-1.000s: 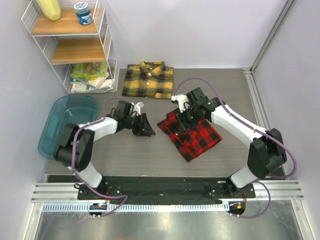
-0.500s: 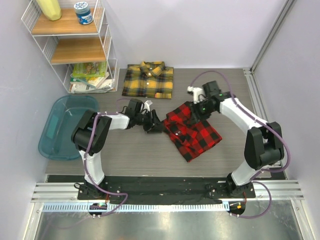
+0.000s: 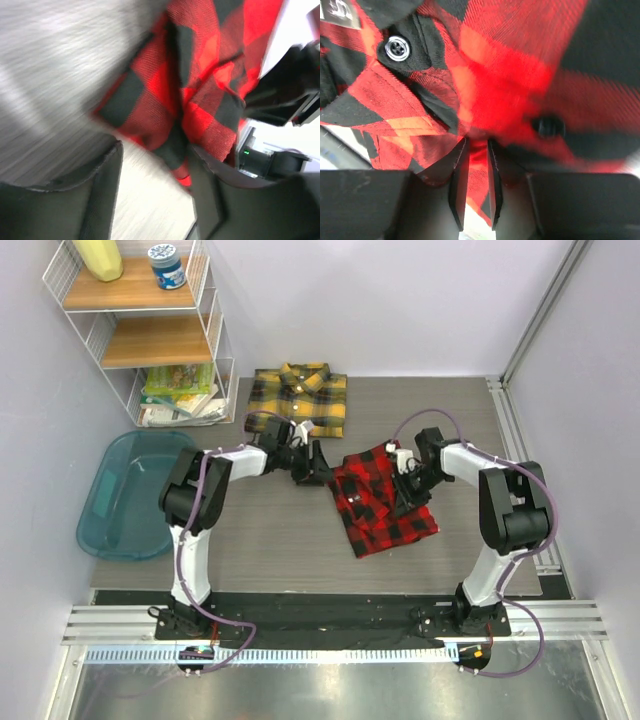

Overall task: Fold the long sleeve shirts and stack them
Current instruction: Fold the shirt

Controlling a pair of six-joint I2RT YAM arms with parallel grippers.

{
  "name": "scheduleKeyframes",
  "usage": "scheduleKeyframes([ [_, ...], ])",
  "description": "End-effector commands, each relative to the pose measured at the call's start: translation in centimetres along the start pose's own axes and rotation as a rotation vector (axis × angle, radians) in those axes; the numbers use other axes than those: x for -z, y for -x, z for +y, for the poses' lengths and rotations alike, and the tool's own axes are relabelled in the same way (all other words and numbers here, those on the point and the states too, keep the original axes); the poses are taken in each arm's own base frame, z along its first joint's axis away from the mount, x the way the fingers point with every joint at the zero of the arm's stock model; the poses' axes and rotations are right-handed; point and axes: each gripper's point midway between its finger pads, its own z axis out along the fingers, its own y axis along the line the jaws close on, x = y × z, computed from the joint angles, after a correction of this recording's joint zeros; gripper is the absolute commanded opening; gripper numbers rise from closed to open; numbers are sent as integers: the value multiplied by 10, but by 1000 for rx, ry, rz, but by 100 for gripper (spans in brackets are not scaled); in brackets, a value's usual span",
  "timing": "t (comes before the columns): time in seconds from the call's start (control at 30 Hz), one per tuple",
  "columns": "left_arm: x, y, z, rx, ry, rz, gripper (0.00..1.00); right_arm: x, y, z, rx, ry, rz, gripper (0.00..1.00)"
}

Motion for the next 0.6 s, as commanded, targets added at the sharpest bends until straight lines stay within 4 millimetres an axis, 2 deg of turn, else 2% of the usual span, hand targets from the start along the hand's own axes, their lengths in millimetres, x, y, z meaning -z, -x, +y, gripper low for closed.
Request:
scheduleKeyframes([
  [0.0, 50, 11, 20, -28, 104, -62, 63, -6, 4, 62, -40, 251, -21, 26],
  [0.03, 74, 22, 20, -24, 112, -109, 67, -9, 1, 74, -55, 282, -8, 27],
  [0.1, 96, 9, 32, 25, 151, -100, 71, -12, 3, 110, -48, 393, -6, 30],
  [0.13, 119, 17, 29, 27, 157, -148, 73, -21, 6, 138, -33, 433, -5, 34],
  [0.17, 128, 6, 33, 70, 176, -129, 73, -21, 12, 154, -26, 464, -25, 36],
  [0.2, 135, 0, 34, 87, 185, -125, 74, -19, 19, 169, -11, 514, -44, 38],
  [0.23, 143, -5, 35, 107, 190, -124, 74, -11, 38, 184, -2, 557, -89, 42],
  [0.27, 150, -9, 26, 97, 182, -128, 74, -3, 50, 188, 6, 582, -115, 43],
  [0.3, 152, -27, 28, 129, 188, -87, 72, 8, 63, 192, 15, 620, -139, 44],
  [0.33, 153, -33, 26, 139, 179, -76, 71, 29, 90, 184, 39, 617, -217, 45],
  [0.4, 154, -50, 21, 160, 165, -35, 67, 45, 116, 162, 55, 565, -300, 47],
  [0.43, 152, -59, 22, 164, 162, -11, 66, 53, 136, 145, 63, 468, -341, 47],
  [0.47, 149, -66, 21, 173, 147, 15, 65, 56, 146, 116, 125, 380, -378, 47],
  [0.5, 145, -73, 20, 178, 146, 44, 64, 53, 159, 100, 153, 316, -385, 46],
  [0.57, 138, -84, 15, 170, 127, 83, 64, 45, 161, 57, 190, 146, -357, 45],
])
